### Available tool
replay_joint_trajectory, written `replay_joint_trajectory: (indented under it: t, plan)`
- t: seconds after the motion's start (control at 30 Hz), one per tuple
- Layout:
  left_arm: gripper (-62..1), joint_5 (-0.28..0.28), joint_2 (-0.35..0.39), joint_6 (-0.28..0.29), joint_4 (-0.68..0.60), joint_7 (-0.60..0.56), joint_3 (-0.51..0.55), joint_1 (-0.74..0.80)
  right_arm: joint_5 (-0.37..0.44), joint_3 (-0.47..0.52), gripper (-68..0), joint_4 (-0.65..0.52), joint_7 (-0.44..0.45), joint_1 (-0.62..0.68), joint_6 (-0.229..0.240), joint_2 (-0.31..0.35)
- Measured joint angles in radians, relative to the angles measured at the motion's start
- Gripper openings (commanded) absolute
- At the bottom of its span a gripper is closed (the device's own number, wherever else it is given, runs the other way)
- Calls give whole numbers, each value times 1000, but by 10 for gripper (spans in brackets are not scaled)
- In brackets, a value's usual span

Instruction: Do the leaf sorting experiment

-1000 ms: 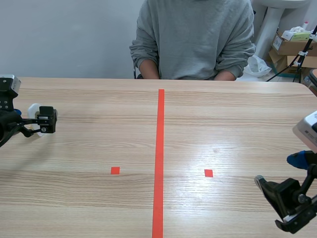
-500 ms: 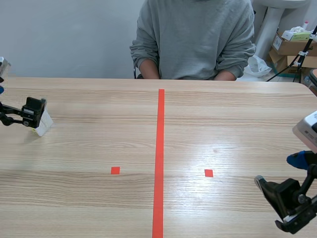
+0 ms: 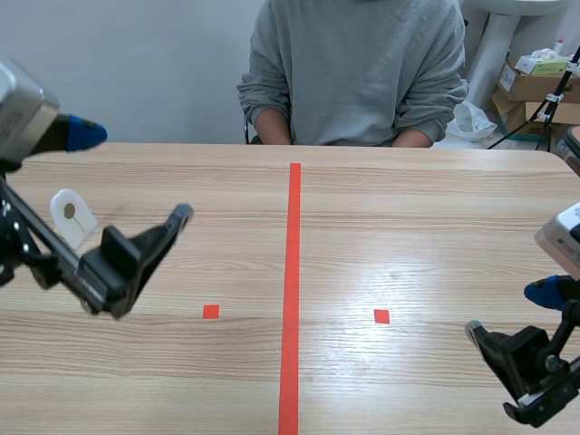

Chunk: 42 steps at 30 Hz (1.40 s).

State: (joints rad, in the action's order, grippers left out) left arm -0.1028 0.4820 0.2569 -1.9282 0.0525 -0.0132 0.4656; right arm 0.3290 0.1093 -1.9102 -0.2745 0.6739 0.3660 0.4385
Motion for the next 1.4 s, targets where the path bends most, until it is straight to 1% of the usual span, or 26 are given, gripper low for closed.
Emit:
replay_joint_trajectory:
  t: [0.07, 0.17, 0.33, 0.43, 0.5, 0.6, 0.63, 0.77, 0.87, 0.97, 1.03, 1.4]
  plan:
    - [14, 2, 0, -1, -10, 0, 0, 46, 0, 0, -234, 0, 0, 0, 0, 0]
    - [14, 25, 0, 2, -9, -2, 0, 85, 0, 0, -234, 0, 0, 0, 0, 0]
    - [14, 28, 1, 2, 7, -64, 0, 160, 0, 0, -234, 0, 0, 0, 0, 0]
    - [14, 47, 0, 2, 13, -91, 0, 208, 0, 0, -234, 0, 0, 0, 0, 0]
    - [14, 47, 0, 2, 16, -93, 1, 227, 0, 0, -234, 0, -1, 0, 0, 0]
    - [14, 46, 0, 2, 16, -138, 14, 249, 0, 0, -234, 0, -1, 0, 0, 0]
    - [14, 40, 0, 3, 16, -143, 25, 255, 0, 0, -234, 0, -2, 0, 0, 0]
    - [14, -23, 0, 2, 16, -143, 74, 278, 0, 0, -234, 0, -23, 0, 0, 0]
    - [14, -52, 0, 8, 16, -144, 114, 285, 0, 0, -234, 0, -23, 0, 0, 0]
    - [14, -69, 1, 53, 17, -145, 154, 285, 0, 0, -234, 0, -23, 0, 0, 0]
    - [14, -89, 0, 59, 17, -143, 165, 285, 0, 0, -234, 0, -23, 0, 0, 0]
    - [14, -92, 0, 58, 18, -132, 166, 285, 0, 0, -234, 0, -23, 0, 0, 0]
